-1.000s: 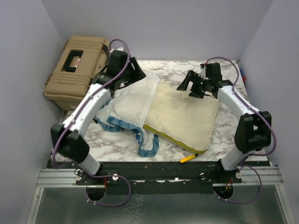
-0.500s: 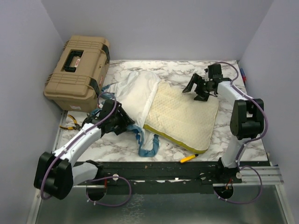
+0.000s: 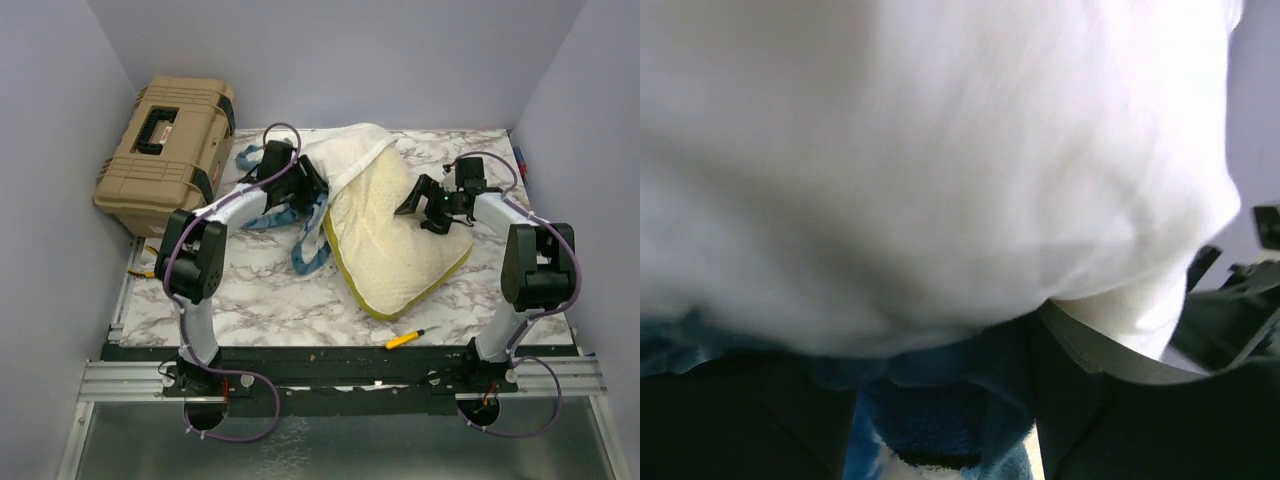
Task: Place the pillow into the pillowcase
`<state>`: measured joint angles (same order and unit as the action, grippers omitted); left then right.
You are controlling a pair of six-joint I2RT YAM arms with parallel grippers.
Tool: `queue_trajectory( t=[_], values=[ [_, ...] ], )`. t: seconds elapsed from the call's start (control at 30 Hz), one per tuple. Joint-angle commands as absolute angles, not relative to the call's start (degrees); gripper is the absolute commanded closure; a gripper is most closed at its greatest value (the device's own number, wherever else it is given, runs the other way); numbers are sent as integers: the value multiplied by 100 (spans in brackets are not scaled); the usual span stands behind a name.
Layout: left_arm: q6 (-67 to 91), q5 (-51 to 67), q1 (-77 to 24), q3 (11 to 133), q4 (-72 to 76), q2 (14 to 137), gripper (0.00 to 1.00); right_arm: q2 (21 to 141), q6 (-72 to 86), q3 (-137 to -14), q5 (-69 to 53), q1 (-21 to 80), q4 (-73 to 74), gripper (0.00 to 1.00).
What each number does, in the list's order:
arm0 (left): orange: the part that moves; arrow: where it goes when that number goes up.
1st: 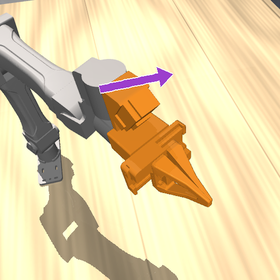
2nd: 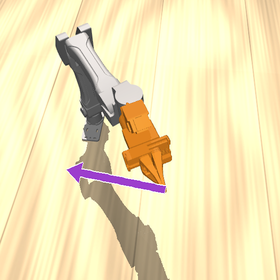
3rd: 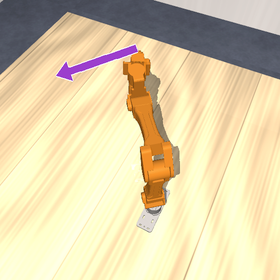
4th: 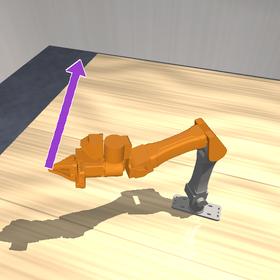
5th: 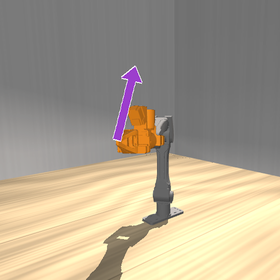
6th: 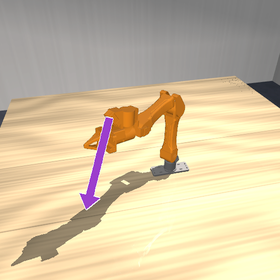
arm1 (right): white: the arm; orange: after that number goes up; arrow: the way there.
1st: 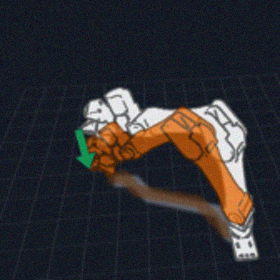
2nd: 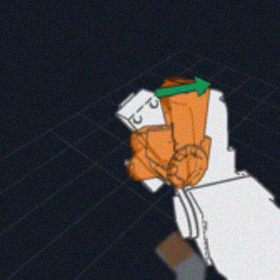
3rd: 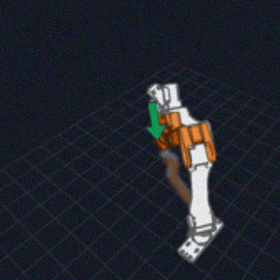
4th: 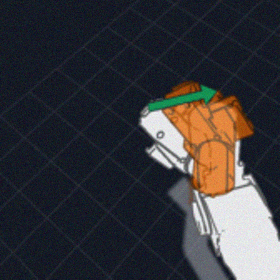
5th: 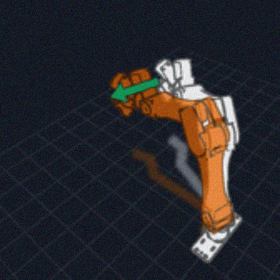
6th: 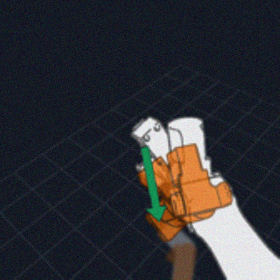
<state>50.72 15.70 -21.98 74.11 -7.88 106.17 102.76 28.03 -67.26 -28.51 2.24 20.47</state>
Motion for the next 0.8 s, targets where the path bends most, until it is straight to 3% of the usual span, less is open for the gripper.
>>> queue_trajectory(
  t=[0.0,0.23,0.5,0.67,0.77],
  values=[
    [4869,2713,-2307,8900,-18,11813,39,10177,2956,-6195,-3687,259,2548,1],
    [4511,2596,-2241,9684,-719,12203,40,9725,4156,-5275,-4789,443,1355,2],
    [3198,-448,-1775,10358,-4309,11470,31,9655,5808,-4739,-5252,1591,-376,2],
    [2870,-1698,-1665,10384,-5157,10610,29,10151,6742,-5221,-5474,2595,-1500,2],
    [2814,-1523,-1673,10232,-5276,10109,31,10308,6024,-6129,-5371,2963,-627,2]
  ],
)
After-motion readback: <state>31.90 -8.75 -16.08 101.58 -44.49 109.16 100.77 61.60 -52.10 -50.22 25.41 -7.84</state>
